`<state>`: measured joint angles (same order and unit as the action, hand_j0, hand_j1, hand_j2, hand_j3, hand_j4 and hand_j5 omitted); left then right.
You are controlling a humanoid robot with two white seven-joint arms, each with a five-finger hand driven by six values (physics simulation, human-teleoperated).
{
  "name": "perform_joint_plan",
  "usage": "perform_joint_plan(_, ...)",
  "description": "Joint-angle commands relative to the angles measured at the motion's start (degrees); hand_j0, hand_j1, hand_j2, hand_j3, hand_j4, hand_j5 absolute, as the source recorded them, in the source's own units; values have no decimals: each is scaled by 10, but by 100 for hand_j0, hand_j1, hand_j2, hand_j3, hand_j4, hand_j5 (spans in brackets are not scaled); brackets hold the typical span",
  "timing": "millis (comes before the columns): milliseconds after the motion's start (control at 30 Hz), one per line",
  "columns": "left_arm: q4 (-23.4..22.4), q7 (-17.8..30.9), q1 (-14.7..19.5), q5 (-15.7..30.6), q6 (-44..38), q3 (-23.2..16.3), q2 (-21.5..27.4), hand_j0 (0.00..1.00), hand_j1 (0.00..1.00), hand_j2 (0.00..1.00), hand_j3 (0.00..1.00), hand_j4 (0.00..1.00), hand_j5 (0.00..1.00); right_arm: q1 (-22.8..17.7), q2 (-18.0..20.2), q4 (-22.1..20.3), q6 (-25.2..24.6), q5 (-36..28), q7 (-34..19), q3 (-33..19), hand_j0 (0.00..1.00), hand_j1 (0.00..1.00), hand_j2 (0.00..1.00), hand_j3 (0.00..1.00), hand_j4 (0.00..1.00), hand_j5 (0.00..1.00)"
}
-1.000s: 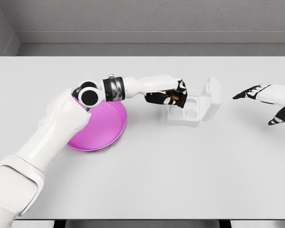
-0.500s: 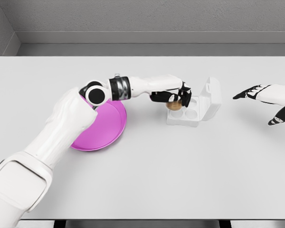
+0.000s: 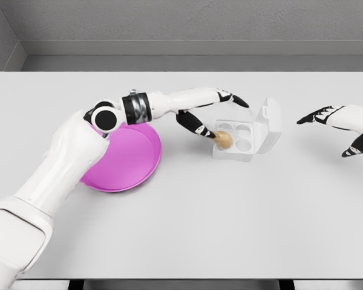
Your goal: Pack egg into the box and close the box lid
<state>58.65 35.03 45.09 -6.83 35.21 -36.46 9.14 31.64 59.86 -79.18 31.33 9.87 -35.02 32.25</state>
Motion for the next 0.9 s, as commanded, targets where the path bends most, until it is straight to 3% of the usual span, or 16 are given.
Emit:
perform_joint_plan(0, 92, 0, -2, 74, -2, 14, 75, 100, 100, 100, 100, 100, 100, 0, 1, 0, -1, -3, 0, 0, 100, 100, 100, 100, 100, 100)
perform_joint_plan(100, 197, 0, -62, 119, -2, 15, 186, 100, 100, 100, 100, 100, 100, 0, 1, 0, -1, -3, 0, -1, 100, 100, 100, 100, 100, 100)
perform_joint_plan(167, 226, 0, -93, 128, -2, 47, 228, 100, 100, 100, 100, 100, 100, 0, 0, 0, -1, -3, 0, -1, 100, 100, 100, 100, 100, 100)
perform_joint_plan(433, 226, 0, -120, 147, -2, 49, 293, 100, 100, 100, 100, 100, 100, -4, -15, 10, -2, -3, 0, -3, 100, 100, 100, 100, 100, 100)
perform_joint_plan(867, 225, 0, -139, 144, -2, 47, 303, 100, 100, 100, 100, 100, 100, -4, -50, -2, -1, -2, 0, -1, 100, 100, 100, 100, 100, 100)
